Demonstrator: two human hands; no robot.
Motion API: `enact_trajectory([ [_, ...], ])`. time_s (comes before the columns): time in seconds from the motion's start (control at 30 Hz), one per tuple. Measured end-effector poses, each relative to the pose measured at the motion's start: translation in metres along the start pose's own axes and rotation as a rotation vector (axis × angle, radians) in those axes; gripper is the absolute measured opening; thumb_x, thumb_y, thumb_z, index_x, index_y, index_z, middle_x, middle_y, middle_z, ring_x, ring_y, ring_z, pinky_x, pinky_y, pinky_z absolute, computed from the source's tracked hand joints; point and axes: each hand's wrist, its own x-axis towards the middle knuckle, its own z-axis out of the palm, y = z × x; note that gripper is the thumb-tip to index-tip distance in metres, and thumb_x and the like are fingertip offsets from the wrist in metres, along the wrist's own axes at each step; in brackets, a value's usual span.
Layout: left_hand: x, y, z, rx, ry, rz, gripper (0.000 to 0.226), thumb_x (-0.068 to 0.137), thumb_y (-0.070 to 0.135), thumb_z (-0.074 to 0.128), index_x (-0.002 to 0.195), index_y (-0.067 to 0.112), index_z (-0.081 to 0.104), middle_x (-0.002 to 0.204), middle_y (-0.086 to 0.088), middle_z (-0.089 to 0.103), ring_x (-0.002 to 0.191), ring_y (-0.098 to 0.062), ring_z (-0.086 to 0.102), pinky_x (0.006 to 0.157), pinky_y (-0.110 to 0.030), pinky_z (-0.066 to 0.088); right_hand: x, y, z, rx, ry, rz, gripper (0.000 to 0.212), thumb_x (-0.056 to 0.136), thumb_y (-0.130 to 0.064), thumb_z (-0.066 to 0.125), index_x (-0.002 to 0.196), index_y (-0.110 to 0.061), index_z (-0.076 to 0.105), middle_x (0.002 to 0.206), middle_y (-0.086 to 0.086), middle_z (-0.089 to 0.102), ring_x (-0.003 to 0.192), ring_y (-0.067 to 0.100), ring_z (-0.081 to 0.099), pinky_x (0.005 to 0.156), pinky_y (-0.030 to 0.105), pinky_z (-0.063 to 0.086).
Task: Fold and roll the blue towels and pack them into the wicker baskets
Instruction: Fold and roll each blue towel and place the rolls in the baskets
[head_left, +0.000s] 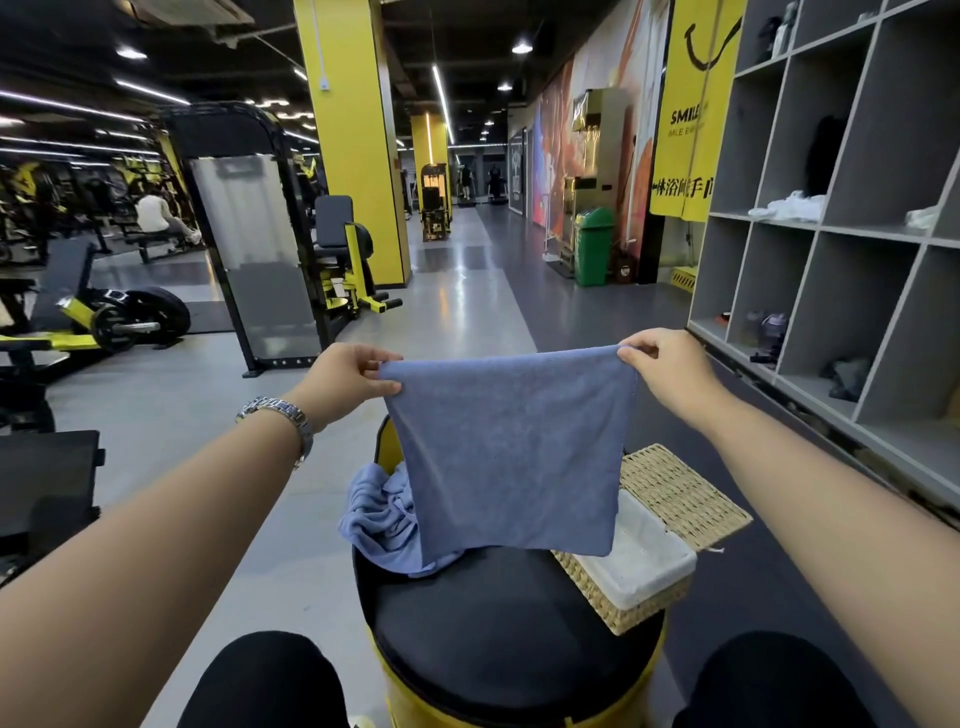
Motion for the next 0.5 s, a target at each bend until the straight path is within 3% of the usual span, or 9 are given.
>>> enact_trajectory([
  [0.07,-0.005,-0.001,0.003,0.098,0.054,0.058,0.015,0.083,0.011,0.070,0.098,0.013,0.071,0.090,-0.008,0.073,0.078,-0.017,0.065,0.067,-0.018,0.049,-0.005,0.002,0.000,0.005,-0.035,0.008,0.015,0.089,-0.013,0.061,0.098,-0.012,0.072,0.094,0.004,0.071,0.091,0.020,0.064,0.079,0.030,0.047],
  [0.13,-0.010,-0.004,0.003,0.171,0.110,0.098,0.005,0.085,0.014,0.068,0.088,0.012,0.071,0.086,-0.011,0.072,0.079,-0.026,0.065,0.068,-0.030,0.052,-0.014,0.001,-0.001,0.009,-0.093,0.008,0.018,0.086,-0.011,0.064,0.102,-0.015,0.072,0.096,0.002,0.071,0.093,0.019,0.065,0.084,0.032,0.050],
  [0.27,-0.024,-0.019,0.007,0.238,0.101,0.098,0.008,0.085,0.021,0.067,0.082,0.014,0.068,0.090,-0.009,0.066,0.077,-0.019,0.060,0.063,-0.030,0.046,-0.039,0.001,0.004,-0.083,-0.222,-0.039,0.024,0.077,-0.010,0.073,0.100,-0.016,0.071,0.094,-0.002,0.066,0.091,0.016,0.061,0.081,0.029,0.046],
  [0.4,-0.047,-0.040,0.010,0.233,0.046,0.086,0.010,0.084,0.020,0.069,0.075,0.019,0.065,0.086,0.005,0.069,0.088,-0.015,0.065,0.075,-0.031,0.047,-0.065,0.007,0.015,-0.152,-0.214,-0.146,0.007,0.082,-0.010,0.067,0.082,-0.016,0.071,0.086,0.000,0.052,0.086,0.019,0.053,0.076,0.030,0.041],
  [0.5,-0.070,-0.054,0.010,0.248,0.010,0.083,0.018,0.082,0.021,0.072,0.068,0.027,0.060,0.079,0.003,0.071,0.081,-0.016,0.066,0.076,-0.037,0.053,-0.087,0.009,0.015,-0.154,-0.218,-0.139,0.006,0.084,-0.010,0.066,0.082,-0.011,0.071,0.093,0.002,0.060,0.088,0.018,0.053,0.073,0.027,0.036],
])
